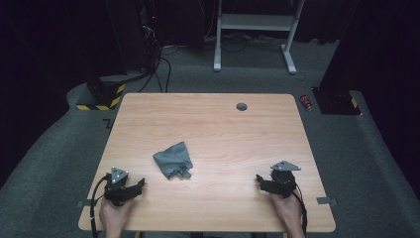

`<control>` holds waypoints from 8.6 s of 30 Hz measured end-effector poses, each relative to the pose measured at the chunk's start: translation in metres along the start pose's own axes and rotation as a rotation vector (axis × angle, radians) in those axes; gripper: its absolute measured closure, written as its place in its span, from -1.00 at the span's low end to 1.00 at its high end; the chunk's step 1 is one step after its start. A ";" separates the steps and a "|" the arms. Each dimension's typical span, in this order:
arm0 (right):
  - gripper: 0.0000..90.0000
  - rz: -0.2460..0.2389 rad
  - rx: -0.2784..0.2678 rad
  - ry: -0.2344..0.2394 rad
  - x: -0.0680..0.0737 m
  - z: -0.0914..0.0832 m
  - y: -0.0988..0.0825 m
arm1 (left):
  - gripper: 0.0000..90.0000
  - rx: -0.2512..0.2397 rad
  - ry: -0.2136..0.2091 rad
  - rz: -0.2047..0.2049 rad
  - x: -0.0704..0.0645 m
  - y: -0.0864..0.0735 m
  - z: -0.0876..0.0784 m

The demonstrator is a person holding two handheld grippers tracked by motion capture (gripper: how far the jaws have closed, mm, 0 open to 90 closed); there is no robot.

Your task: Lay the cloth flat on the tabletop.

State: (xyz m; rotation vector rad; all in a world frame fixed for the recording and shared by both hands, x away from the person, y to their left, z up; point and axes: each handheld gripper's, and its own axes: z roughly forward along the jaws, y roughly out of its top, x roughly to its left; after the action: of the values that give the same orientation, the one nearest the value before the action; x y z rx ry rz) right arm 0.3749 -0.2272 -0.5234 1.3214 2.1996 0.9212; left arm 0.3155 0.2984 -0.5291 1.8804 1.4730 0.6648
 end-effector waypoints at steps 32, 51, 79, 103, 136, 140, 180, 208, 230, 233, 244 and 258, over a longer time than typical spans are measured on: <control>-0.63 0.022 0.012 -0.022 -0.001 0.002 0.001 | -0.51 0.005 -0.020 -0.041 -0.005 0.003 0.002; -0.62 0.022 0.012 -0.023 -0.001 0.002 0.001 | -0.51 -0.024 -0.123 -0.064 -0.016 0.012 -0.001; -0.62 0.024 0.011 -0.026 -0.001 0.002 0.001 | -0.50 -0.027 -0.243 0.011 -0.059 0.053 0.019; -0.61 0.029 0.011 -0.027 -0.001 0.002 0.001 | -0.37 0.045 -0.203 0.009 -0.078 0.067 0.053; -0.61 0.028 0.011 -0.027 -0.001 0.002 0.001 | 0.84 0.000 -0.201 0.118 -0.089 0.083 0.045; -0.61 0.029 0.011 -0.027 -0.001 0.002 0.001 | 0.84 -0.021 -0.215 0.129 -0.092 0.088 0.042; -0.61 0.027 0.011 -0.027 -0.001 0.002 0.001 | 0.84 -0.089 -0.398 0.211 -0.157 0.118 0.049; -0.61 0.029 0.011 -0.029 -0.001 0.002 0.001 | 0.23 -0.024 -0.432 0.260 -0.190 0.107 0.073; -0.48 0.029 0.014 -0.030 0.000 0.002 0.003 | 0.06 -0.015 -0.427 0.233 -0.166 0.073 0.039; -0.17 0.004 0.022 -0.025 0.005 0.000 0.006 | 0.09 -0.005 -0.425 0.252 -0.173 0.070 0.043; 0.39 -0.076 -0.064 0.205 0.043 0.006 0.027 | 0.68 0.009 -0.393 0.275 -0.183 0.068 0.056; 0.87 -0.179 0.005 0.237 0.073 0.037 0.043 | 0.96 -0.006 -0.412 0.263 -0.173 0.069 0.052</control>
State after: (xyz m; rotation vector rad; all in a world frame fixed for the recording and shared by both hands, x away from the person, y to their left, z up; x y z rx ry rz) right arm 0.3908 -0.1367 -0.5194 1.0406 2.4525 1.0482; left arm 0.3560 0.1099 -0.5110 2.0748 0.9739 0.3641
